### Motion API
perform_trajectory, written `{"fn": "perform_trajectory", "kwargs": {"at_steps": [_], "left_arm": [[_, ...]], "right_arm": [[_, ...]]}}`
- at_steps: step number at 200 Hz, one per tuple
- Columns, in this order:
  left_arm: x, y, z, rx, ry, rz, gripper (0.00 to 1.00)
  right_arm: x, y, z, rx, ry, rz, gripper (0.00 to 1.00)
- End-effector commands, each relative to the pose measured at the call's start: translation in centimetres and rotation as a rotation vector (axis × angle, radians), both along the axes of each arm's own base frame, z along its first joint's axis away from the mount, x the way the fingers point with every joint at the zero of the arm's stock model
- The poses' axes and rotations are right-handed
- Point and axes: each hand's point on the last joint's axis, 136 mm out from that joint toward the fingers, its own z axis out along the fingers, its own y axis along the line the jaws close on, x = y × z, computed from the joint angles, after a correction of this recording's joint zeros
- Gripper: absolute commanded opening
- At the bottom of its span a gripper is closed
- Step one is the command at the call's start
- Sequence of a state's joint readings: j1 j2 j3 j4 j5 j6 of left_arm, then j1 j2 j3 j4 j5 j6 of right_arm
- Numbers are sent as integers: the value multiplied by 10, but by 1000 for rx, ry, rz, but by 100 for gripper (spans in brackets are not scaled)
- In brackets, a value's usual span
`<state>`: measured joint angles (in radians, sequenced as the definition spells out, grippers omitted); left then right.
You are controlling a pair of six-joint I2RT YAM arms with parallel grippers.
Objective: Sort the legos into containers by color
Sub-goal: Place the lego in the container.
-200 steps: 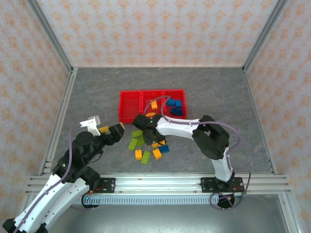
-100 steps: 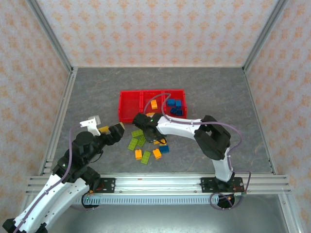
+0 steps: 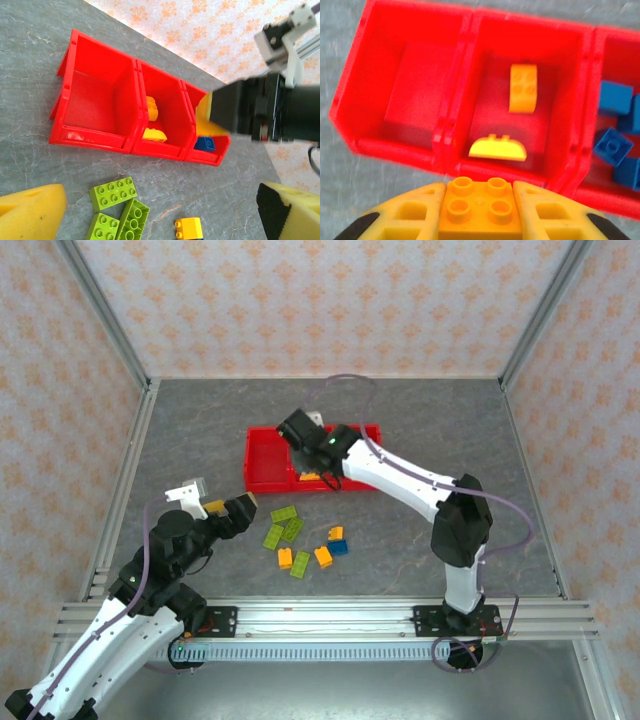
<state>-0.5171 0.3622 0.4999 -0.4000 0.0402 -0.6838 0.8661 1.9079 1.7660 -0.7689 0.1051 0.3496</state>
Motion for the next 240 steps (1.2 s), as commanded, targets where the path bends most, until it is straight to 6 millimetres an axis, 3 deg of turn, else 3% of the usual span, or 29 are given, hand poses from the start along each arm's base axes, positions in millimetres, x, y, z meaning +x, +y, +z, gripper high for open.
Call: {"fn": "perform_trajectory", "kwargs": {"at_steps": [1, 45, 83, 116, 176, 212, 240], "left_arm": [[0, -1, 5, -14, -18, -1, 99], [-1, 1, 4, -18, -19, 9, 99], [0, 2, 4, -12, -14, 13, 99], [1, 2, 4, -6, -13, 14, 99], [6, -2, -3, 39, 24, 2, 99], [9, -24, -22, 88, 133, -102, 99], [9, -39, -44, 157, 244, -151, 99]], "right_arm": [[31, -3, -5, -4, -14, 5, 25], [74, 0, -34, 20, 33, 25, 26], [91, 10, -52, 65, 61, 59, 29], [97, 13, -47, 97, 55, 66, 47], [81, 3, -9, 145, 38, 47, 100], [51, -17, 17, 179, 19, 32, 100], [23, -48, 34, 190, -23, 8, 100]]}}
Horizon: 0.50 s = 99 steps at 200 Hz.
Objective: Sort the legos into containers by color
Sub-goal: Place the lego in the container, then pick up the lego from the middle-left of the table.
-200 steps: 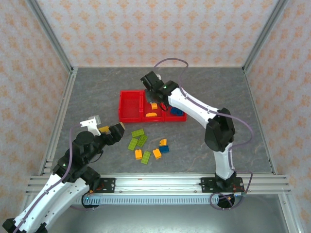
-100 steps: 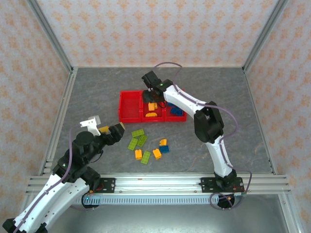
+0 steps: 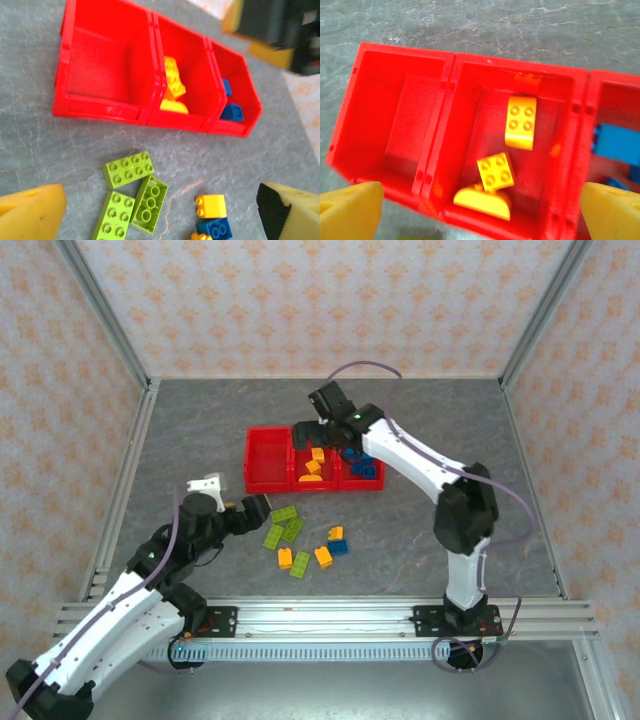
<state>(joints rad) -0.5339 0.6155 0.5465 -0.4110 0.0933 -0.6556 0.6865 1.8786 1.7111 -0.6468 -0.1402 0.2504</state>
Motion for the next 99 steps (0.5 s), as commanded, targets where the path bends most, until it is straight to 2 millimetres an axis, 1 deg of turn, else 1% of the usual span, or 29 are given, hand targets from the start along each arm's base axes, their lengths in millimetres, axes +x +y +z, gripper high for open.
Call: {"fn": "perform_trajectory", "kwargs": {"at_steps": [1, 22, 29, 40, 53, 79, 85, 90, 92, 99], "left_arm": [[-4, -16, -6, 41, 60, -76, 99], [-10, -41, -14, 48, 107, -127, 99], [-12, -50, -14, 66, 107, -143, 99], [-15, -64, -13, 103, 100, -165, 99], [-17, -82, -14, 136, 107, -202, 99], [-18, -120, -27, 169, 177, -308, 99], [-17, -126, -31, 186, 192, -319, 99], [-16, -130, -34, 202, 201, -323, 98], [-15, -132, -34, 208, 202, -324, 98], [-14, -137, -37, 231, 210, -327, 97]], "right_arm": [[-18, -23, 32, 35, -66, -43, 100], [-39, -57, 37, -4, -106, -91, 100], [-45, -68, 41, -9, -127, -112, 100], [-56, -87, 42, -20, -153, -141, 100], [-67, -104, 45, -16, -186, -175, 100], [-85, -130, 52, 5, -238, -233, 100], [-89, -135, 55, 10, -249, -244, 100], [-90, -137, 50, 2, -246, -249, 100], [-92, -140, 56, 16, -261, -254, 100], [-96, -145, 60, 24, -275, -263, 100]]}}
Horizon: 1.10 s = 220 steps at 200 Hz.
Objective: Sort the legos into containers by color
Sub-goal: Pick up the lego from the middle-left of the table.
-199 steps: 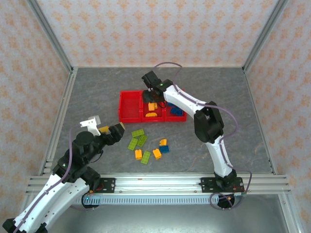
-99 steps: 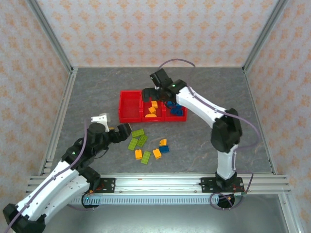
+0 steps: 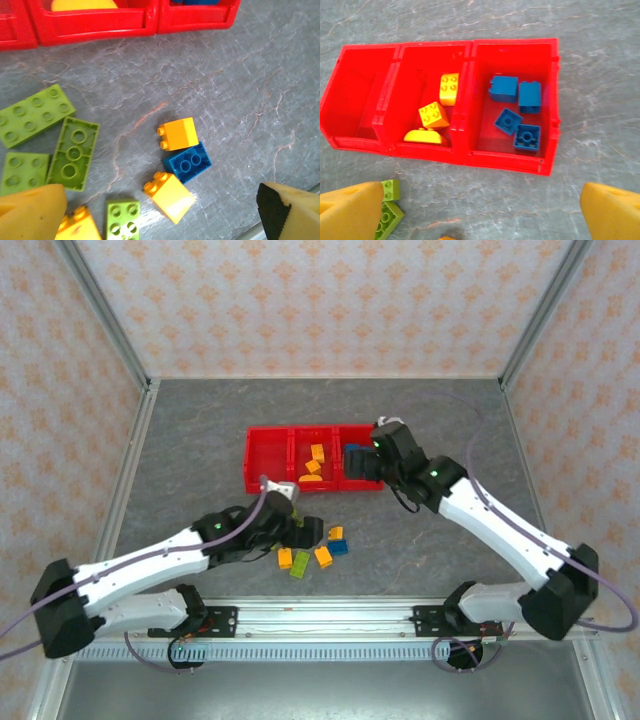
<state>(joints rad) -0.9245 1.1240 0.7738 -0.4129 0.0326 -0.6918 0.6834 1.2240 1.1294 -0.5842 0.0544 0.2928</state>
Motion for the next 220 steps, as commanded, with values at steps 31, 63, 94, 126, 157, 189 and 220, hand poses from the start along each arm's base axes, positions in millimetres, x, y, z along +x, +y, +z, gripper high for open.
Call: {"fn": "perform_trajectory", "kwargs": {"at_steps": [31, 63, 94, 126, 157, 189, 220], "left_arm": [[15, -36, -17, 151, 33, -15, 95], [21, -54, -39, 241, 94, -30, 88], [25, -66, -58, 311, 133, -28, 89], [31, -73, -71, 352, 150, -16, 89], [41, -78, -79, 406, 153, 6, 77], [44, -80, -87, 442, 166, 9, 76], [44, -77, -104, 482, 185, 19, 74]], "right_arm": [[-12, -38, 20, 39, -130, -122, 100], [-19, -38, -2, 29, -84, -100, 100], [-27, -33, -26, 18, -35, -48, 100], [-37, -23, -50, 23, 20, 26, 100], [-42, -28, -55, 35, 4, 30, 100], [-39, -44, -42, 57, -65, -46, 100], [-37, -82, -20, 41, -170, -220, 100]]}}
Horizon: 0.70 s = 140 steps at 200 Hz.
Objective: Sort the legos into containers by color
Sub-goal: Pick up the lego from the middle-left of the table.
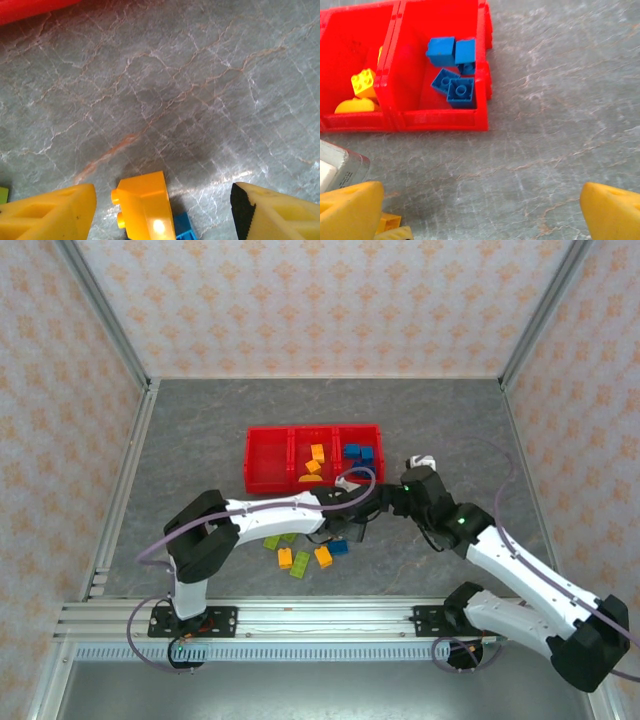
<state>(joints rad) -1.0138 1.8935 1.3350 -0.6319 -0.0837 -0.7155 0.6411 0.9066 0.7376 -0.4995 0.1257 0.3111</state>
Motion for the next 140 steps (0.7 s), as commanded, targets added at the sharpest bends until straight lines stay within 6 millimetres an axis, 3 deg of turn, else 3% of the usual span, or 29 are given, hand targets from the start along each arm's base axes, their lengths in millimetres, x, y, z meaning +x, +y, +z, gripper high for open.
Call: {"fn": "perform_trajectory", "kwargs": {"at_steps": [1, 44, 92, 140], "left_arm": [[-1, 12, -18, 84, 16, 25, 74], [-3, 4, -31, 67, 47, 15, 68], [-3, 8, -40, 81, 65, 24, 60], [-2, 24, -44, 112, 59, 89, 40]], "right_arm": [[5, -18, 36, 53, -143, -118, 100], [-7, -70, 58, 43, -256, -349, 100], [-16, -82, 73, 103, -327, -383, 100], [-21, -88, 76, 124, -357, -403, 100]]}}
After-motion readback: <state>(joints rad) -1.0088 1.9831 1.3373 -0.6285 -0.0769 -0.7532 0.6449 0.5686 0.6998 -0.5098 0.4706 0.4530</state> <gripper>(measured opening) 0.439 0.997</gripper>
